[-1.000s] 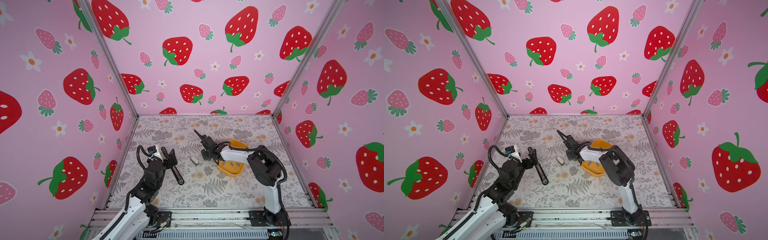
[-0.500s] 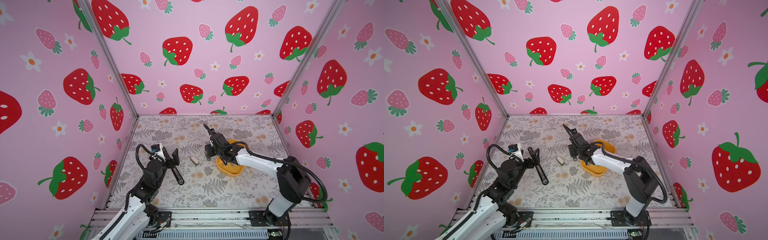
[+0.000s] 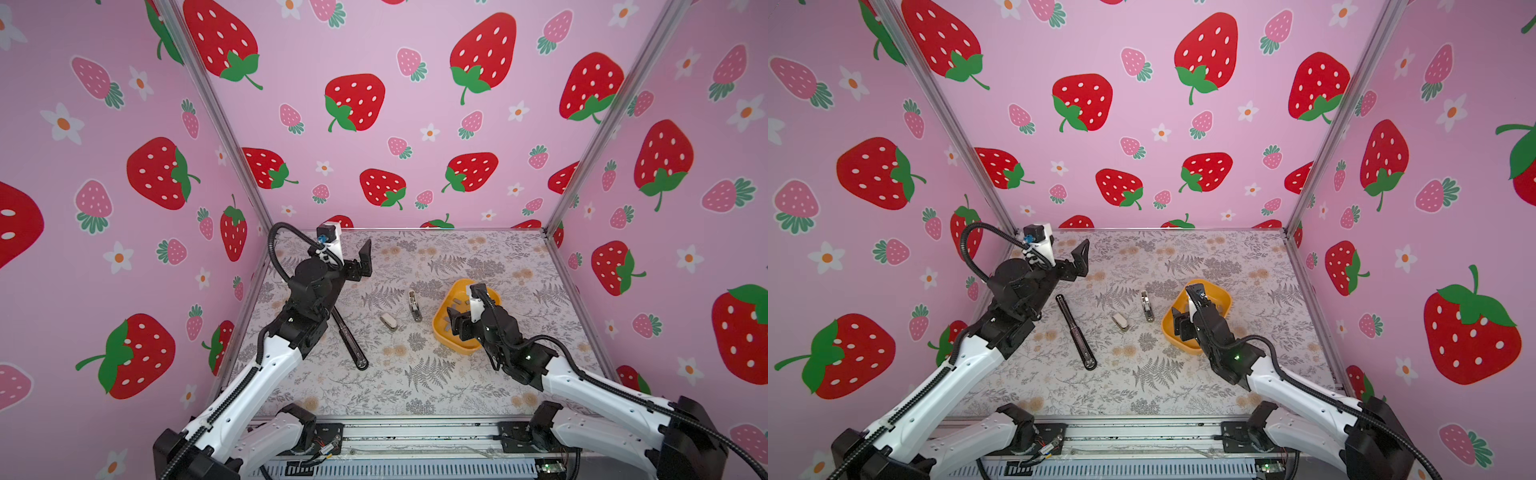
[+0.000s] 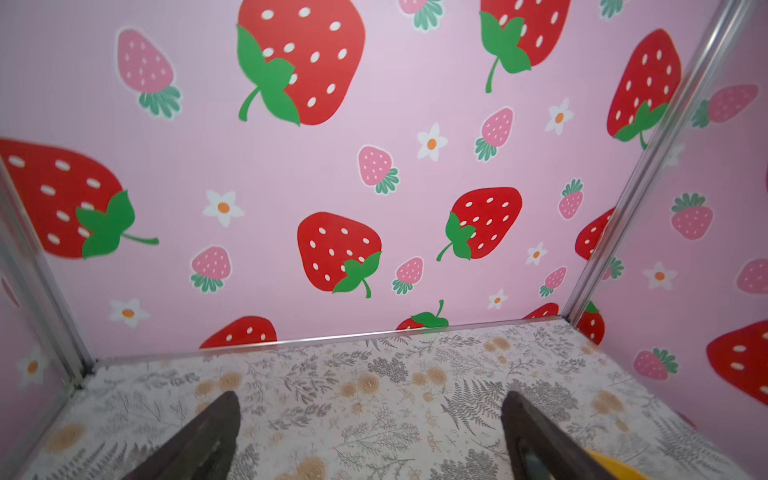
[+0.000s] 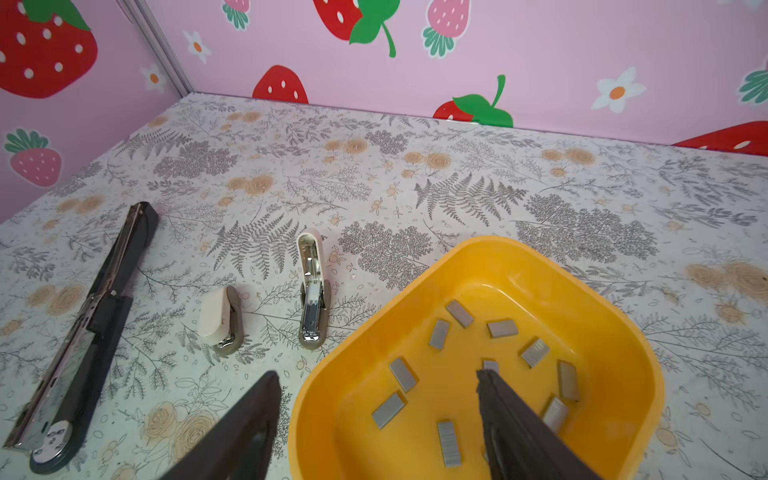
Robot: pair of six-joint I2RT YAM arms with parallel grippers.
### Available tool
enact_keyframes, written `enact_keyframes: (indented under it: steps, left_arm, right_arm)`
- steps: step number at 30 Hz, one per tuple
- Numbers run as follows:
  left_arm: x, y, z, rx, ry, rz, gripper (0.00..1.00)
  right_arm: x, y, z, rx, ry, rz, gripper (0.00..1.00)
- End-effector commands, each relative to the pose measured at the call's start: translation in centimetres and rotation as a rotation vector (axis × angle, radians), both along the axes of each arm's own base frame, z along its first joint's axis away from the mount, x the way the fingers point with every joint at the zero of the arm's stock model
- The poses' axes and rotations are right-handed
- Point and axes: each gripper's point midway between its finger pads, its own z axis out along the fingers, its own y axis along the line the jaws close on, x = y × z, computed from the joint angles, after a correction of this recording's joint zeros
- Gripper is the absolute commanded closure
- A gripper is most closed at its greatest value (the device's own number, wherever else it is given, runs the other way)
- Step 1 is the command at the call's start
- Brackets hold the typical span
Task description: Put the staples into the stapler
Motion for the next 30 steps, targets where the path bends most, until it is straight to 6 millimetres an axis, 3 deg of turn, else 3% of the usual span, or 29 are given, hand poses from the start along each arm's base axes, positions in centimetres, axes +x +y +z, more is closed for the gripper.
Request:
enact_keyframes:
  steps: [1,5,8,13,19,24,30]
  left_arm:
    - [0.7,-4.5,-2.3,0.418,-0.020,-0.246,0.00]
    - [0.1,-7.7,-9.0,0.718,0.044,-0.527,0.05]
    - [-2.3,-8.9,-14.1,0.856,0.063,-0.735,0.10]
    - [-7.5,-10.6,-20.2,1.016,0.112,-1.064,0.15]
    - [-7.6,-11.3,-22.0,1.037,0.183,-1.100,0.16]
    - [-7.8,-11.2,-24.8,1.140,0.257,-1.125,0.19]
    - [-7.3,-10.9,-26.0,1.180,0.315,-1.125,0.23]
  right_arm:
    - [0.4,-1.4,2.2,0.031,-0.099,-0.049,0.22]
    - [0.8,-3.3,2.4,0.018,-0.139,-0.119,0.21]
    - [1.2,-4.3,2.2,0.007,-0.147,-0.155,0.20]
    - [1.5,-5.0,1.9,0.009,-0.152,-0.168,0.20]
    - [1.3,-5.0,1.9,0.020,-0.156,-0.150,0.20]
    - [1.2,-5.1,2.0,0.025,-0.156,-0.146,0.20]
    - [1.1,-5.0,1.9,0.029,-0.154,-0.139,0.19]
